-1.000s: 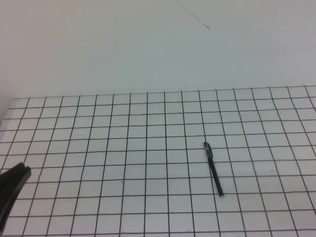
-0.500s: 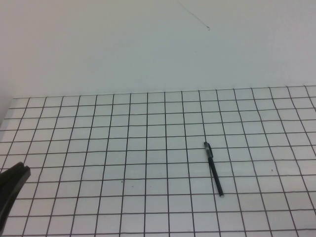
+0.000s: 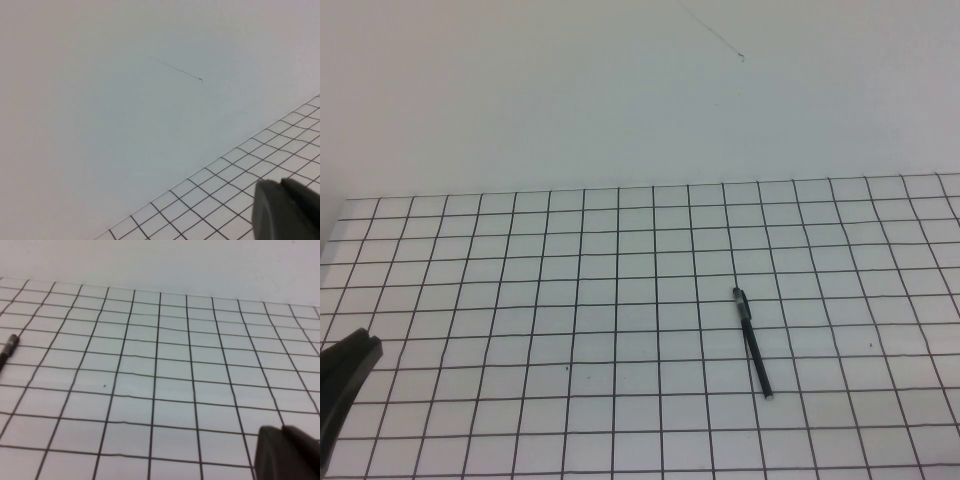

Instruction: Cap the pen

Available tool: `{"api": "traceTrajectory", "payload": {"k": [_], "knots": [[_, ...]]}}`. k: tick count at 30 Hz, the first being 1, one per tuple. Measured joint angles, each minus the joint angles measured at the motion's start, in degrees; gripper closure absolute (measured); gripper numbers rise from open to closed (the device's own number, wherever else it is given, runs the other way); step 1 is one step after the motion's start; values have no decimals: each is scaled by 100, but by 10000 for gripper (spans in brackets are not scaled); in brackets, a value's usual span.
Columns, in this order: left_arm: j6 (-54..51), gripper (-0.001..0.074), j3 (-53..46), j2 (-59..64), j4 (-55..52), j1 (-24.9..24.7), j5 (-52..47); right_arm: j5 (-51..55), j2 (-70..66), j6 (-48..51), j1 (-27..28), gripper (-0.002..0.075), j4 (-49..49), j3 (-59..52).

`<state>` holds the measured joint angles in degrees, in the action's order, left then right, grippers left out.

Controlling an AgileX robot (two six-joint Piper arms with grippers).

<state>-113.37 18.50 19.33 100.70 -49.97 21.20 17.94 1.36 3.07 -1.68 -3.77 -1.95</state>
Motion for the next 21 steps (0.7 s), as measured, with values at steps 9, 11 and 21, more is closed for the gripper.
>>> {"api": "traceTrajectory", "payload": {"k": [9, 11, 21], "knots": [[37, 736, 0, 0, 0, 0, -20, 23, 0, 75, 0, 729, 34, 0], [37, 736, 0, 0, 0, 0, -20, 23, 0, 84, 0, 729, 34, 0], [74, 735, 0, 0, 0, 0, -20, 35, 0, 84, 0, 729, 34, 0]]}}
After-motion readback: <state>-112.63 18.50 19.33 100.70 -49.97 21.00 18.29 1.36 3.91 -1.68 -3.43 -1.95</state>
